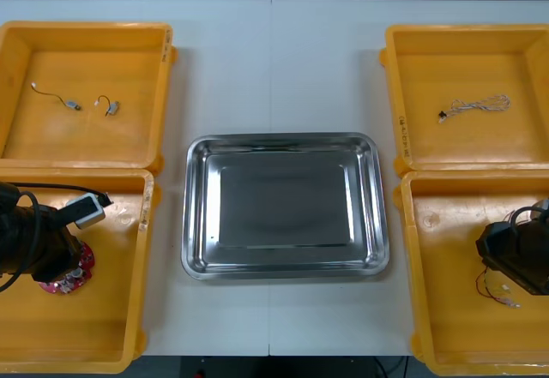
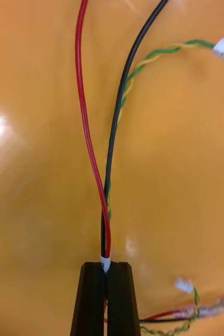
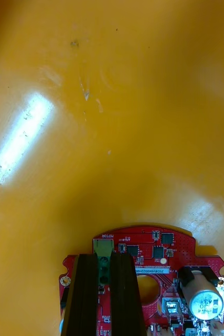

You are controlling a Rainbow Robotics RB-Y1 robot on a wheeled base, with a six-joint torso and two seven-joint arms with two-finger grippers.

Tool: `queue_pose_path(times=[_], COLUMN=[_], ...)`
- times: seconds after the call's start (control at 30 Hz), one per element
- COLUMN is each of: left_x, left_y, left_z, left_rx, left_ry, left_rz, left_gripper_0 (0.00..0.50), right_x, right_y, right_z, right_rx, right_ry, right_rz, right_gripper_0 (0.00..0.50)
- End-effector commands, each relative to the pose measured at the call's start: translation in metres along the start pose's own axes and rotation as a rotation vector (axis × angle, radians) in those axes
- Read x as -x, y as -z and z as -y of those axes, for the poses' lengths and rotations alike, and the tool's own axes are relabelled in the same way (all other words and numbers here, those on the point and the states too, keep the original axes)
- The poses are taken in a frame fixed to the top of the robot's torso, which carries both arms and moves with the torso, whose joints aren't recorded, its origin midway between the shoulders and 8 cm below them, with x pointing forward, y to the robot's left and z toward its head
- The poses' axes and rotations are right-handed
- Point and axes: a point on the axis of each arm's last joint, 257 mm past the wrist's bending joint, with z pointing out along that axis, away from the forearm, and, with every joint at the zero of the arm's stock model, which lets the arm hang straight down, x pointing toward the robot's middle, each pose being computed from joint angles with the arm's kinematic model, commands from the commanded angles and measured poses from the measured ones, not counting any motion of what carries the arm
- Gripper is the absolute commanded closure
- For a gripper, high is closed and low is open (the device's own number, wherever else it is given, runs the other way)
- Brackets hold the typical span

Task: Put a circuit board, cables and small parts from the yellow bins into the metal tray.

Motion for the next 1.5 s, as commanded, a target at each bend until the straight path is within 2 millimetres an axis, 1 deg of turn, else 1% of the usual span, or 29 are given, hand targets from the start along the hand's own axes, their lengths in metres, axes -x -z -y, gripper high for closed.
queue_pose_path(times=[0.03,0.17,0.2,0.33,0.43,0.53,0.73,0.83,0.93,0.97,1.0,1.13,1.23,1.33,1.37,1.5], left_x=[-0.005,0.0,-0.001,0.006,0.011,0.017,0.033,0.041,0.052,0.052,0.06,0.071,0.082,0.091,0.093,0.109], left_y=[0.003,0.008,0.01,0.027,0.043,0.055,0.081,0.09,0.097,0.097,0.103,0.114,0.124,0.13,0.131,0.135], left_z=[-0.004,-0.01,-0.015,-0.028,-0.037,-0.04,-0.051,-0.054,-0.053,-0.053,-0.052,-0.048,-0.039,-0.028,-0.026,-0.011], left_rx=[0.004,0.011,0.016,0.03,0.038,0.029,0.042,0.047,0.054,0.054,0.06,0.058,0.053,0.047,0.046,0.041], left_ry=[-0.118,-0.115,-0.113,-0.104,-0.095,-0.073,-0.042,-0.005,0.037,0.037,0.063,0.106,0.14,0.159,0.165,0.194], left_rz=[-0.014,-0.01,-0.015,-0.025,-0.036,-0.031,-0.018,-0.01,-0.001,-0.001,-0.001,-0.002,-0.004,-0.008,-0.011,-0.006], left_gripper_0=[0.5,0.5,0.5,0.5,0.5,0.5,0.5,0.5,0.5,0.5,0.5,0.5,0.5,0.5,0.5,0.5], right_x=[0.021,0.027,0.029,0.037,0.04,0.042,0.059,0.067,0.075,0.075,0.079,0.082,0.084,0.085,0.085,0.086], right_y=[0.039,0.055,0.058,0.072,0.087,0.101,0.124,0.133,0.143,0.143,0.149,0.158,0.165,0.172,0.174,0.184], right_z=[-0.01,-0.007,-0.007,-0.005,-0.005,-0.006,-0.021,-0.026,-0.034,-0.034,-0.04,-0.046,-0.048,-0.049,-0.051,-0.054], right_rx=[0.014,-0.005,-0.007,-0.022,-0.035,-0.048,-0.031,-0.028,-0.017,-0.017,-0.008,0.002,0.005,0.005,0.007,0.01], right_ry=[0.004,0.031,0.037,0.059,0.081,0.097,0.151,0.18,0.209,0.209,0.234,0.282,0.329,0.371,0.38,0.439], right_rz=[0.072,0.097,0.102,0.123,0.131,0.14,0.225,0.251,0.273,0.273,0.28,0.282,0.266,0.258,0.257,0.253], right_gripper_0=[0.5,0.5,0.5,0.5,0.5,0.5,0.5,0.5,0.5,0.5,0.5,0.5,0.5,0.5,0.5,0.5])
